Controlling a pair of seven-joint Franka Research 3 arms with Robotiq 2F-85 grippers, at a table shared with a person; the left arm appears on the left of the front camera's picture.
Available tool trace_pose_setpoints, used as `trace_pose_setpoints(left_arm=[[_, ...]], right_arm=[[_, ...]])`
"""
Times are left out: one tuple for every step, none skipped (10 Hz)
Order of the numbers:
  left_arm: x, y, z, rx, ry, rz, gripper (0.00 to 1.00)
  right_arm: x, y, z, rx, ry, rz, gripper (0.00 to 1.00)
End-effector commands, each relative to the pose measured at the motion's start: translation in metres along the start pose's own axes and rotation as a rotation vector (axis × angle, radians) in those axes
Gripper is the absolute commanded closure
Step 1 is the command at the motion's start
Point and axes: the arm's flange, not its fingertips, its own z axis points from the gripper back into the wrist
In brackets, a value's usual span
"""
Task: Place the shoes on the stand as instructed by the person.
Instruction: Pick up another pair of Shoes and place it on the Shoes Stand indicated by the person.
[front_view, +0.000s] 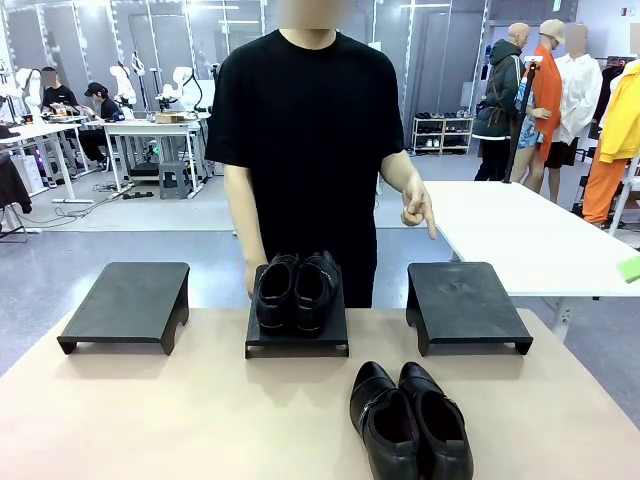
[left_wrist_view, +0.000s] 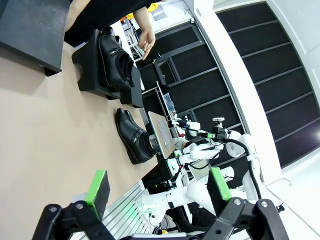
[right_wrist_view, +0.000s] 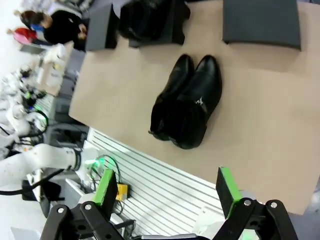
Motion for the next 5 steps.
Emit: trace_pose_setpoints(left_arm=[[0.003, -0.005, 0.000, -0.020, -0.015, -0.006, 0.00], [0.003, -0.005, 0.000, -0.020, -0.015, -0.006, 0.00], [0.003, -0.005, 0.000, -0.020, -0.015, -0.006, 0.00], [0.003, -0.005, 0.000, -0.020, -0.015, -0.006, 0.00], [0.003, -0.005, 0.000, -0.020, -0.015, -0.006, 0.00]], right_arm=[[0.004, 0.037, -0.039, -0.118, 0.130, 0.036, 0.00], [0.003, 0.053, -0.061, -0.129, 0.183, 0.040, 0.00], [0.000, 0.068, -0.084, -0.166, 0.223, 0.057, 0.00], [-0.006, 0.081, -0.111, -0.229, 0.249, 0.078, 0.00], [-0.013, 0.090, -0.141, -0.347, 0.227, 0.081, 0.00]])
